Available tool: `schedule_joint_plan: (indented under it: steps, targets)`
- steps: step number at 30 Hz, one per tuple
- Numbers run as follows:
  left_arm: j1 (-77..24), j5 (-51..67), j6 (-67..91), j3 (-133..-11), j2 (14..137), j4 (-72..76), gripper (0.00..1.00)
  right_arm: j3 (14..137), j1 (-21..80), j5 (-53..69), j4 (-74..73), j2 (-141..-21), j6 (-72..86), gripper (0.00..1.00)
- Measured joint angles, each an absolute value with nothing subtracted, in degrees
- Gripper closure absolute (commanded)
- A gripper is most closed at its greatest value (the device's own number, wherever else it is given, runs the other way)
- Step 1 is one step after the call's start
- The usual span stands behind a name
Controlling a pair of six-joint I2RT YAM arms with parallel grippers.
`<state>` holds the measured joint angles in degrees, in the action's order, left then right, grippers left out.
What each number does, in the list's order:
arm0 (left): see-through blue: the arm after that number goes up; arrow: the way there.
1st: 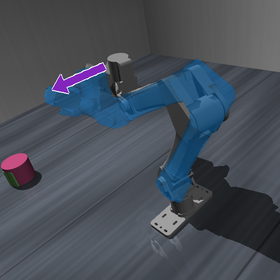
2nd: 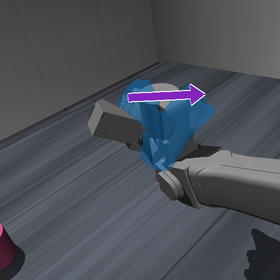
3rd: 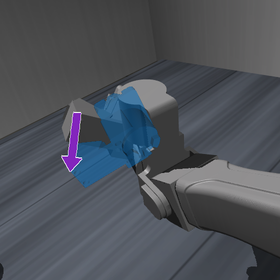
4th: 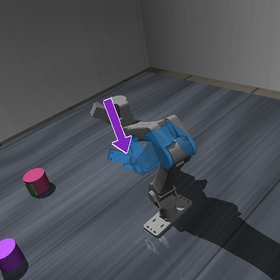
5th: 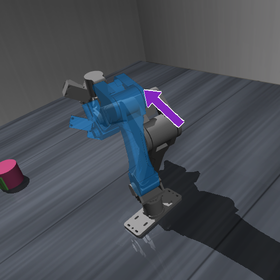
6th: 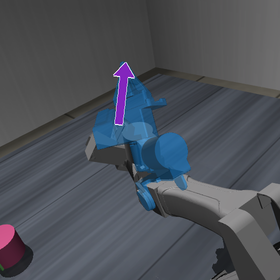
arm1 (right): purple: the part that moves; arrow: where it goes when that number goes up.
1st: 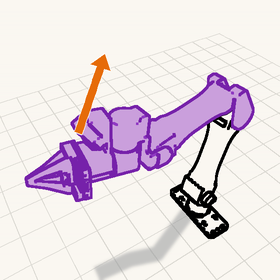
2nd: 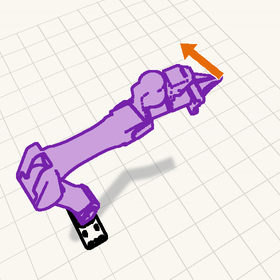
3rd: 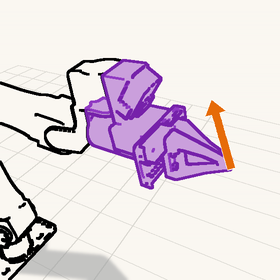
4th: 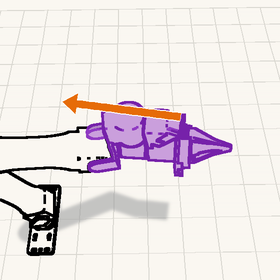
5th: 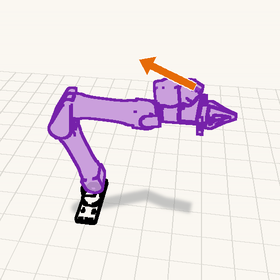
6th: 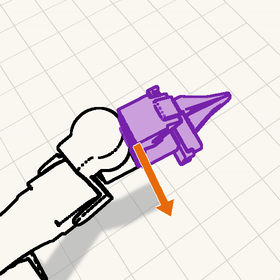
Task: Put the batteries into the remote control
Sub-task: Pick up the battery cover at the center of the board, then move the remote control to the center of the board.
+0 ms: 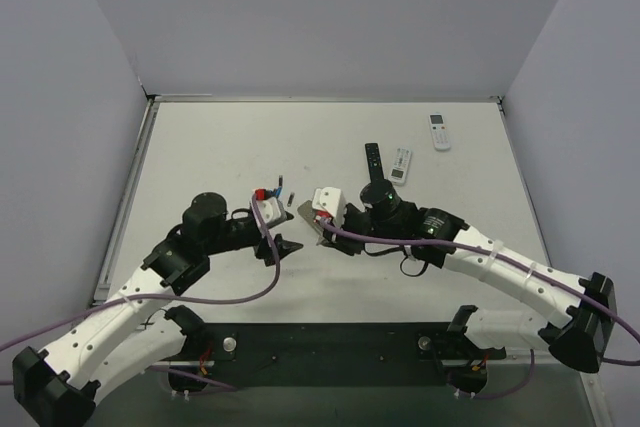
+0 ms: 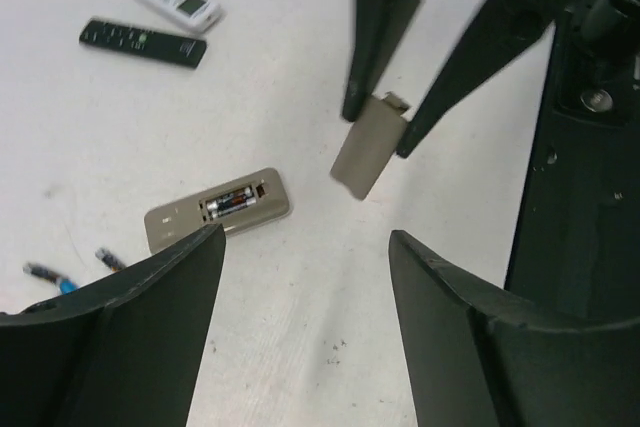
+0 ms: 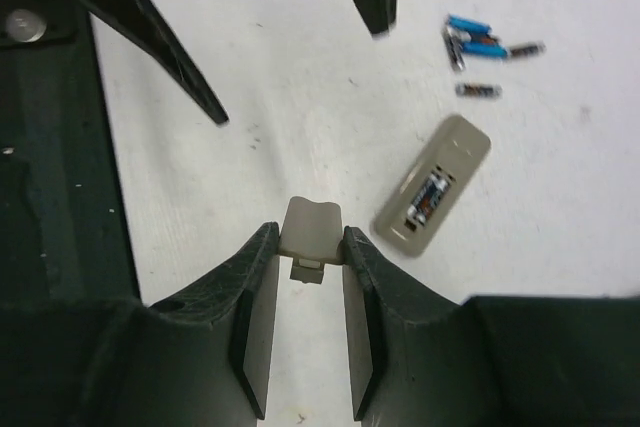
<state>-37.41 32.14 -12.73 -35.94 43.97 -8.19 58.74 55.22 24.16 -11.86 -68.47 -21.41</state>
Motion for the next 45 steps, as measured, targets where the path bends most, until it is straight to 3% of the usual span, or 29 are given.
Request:
schedule_joint_plan:
  steps: [3, 12, 26, 36, 45]
  targets:
    - [-37.39, 26.55, -7.73, -40.69, 50.76, -9.91, 0.18, 49.91, 52.36, 19.11, -5.87, -62.87, -16.82, 1.0]
    - [-37.41, 8.51, 11.2, -57.91, 75.72, -15.35, 0.18, 28.91, 49.67, 5.15, 9.56, -48.14, -6.61, 1.0]
    - [-38.57, -1.69, 17.39, -77.19, 109.67, -15.42, 0.22, 20.23, 49.08, -1.17, 15.29, -37.45, 1.28, 1.0]
    - [-39.31, -2.11, 16.12, -85.38, 120.81, -16.08, 0.31, 19.16, 49.06, -1.28, 13.15, -33.3, 2.61, 1.0]
    - [-40.77, -0.43, 17.8, -76.84, 115.33, -13.89, 0.34, 19.16, 49.06, -1.19, 12.56, -33.19, 2.83, 1.0]
